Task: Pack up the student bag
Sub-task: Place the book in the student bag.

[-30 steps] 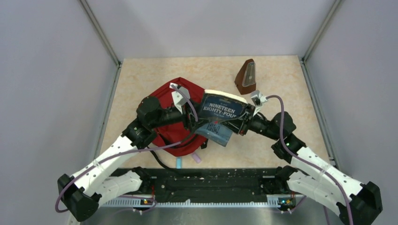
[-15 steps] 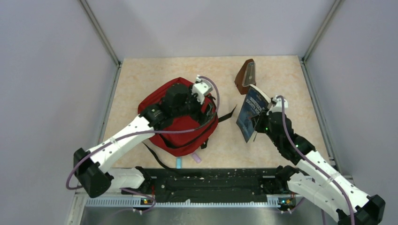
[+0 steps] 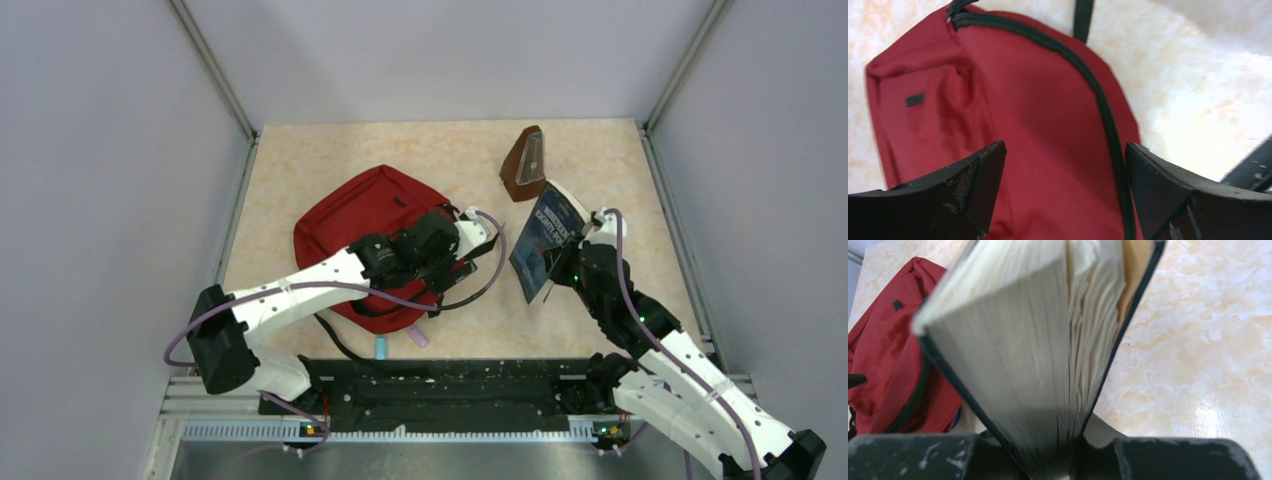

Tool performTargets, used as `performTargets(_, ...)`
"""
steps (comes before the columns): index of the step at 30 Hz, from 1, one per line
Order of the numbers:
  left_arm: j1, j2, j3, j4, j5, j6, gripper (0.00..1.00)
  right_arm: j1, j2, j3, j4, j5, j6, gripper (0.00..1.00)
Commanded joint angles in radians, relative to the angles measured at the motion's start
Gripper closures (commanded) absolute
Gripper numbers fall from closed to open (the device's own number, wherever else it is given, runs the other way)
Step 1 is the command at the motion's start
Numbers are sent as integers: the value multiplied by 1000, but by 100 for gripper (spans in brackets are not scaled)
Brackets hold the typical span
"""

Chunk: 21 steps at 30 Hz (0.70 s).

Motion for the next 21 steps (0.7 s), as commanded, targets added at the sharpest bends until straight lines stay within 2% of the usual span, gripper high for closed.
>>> performTargets(1, -16, 20, 39, -24, -232, 40, 9, -4, -18, 45, 113, -27, 24, 100)
performTargets(4, -14, 14, 46, -31, -303, 36, 21, -4, -7, 56, 109, -87, 40, 100)
performTargets(11, 7, -84, 22, 8, -259, 36, 39, -4, -7, 66, 110, -196, 86, 100)
performTargets(12, 13, -90, 23, 7, -242, 35, 45, -4, -6, 66, 113, -221, 93, 100)
performTargets(13, 19, -93, 27, 1, -222, 34, 56, -4, -4, 68, 116, -237, 97, 100)
performTargets(14, 24, -94, 31, -12, -200, 36, 76, -4, -2, 69, 117, -252, 105, 100)
performTargets(15, 26, -95, 38, -22, -186, 37, 92, -4, 1, 71, 119, -266, 115, 100)
performTargets(16, 28, -97, 45, -30, -181, 40, 100, -4, 2, 71, 124, -280, 128, 100)
performTargets(21, 28, -142, 71, 10, -263, 67, 100, -2, 23, 34, 268, -457, 285, 100)
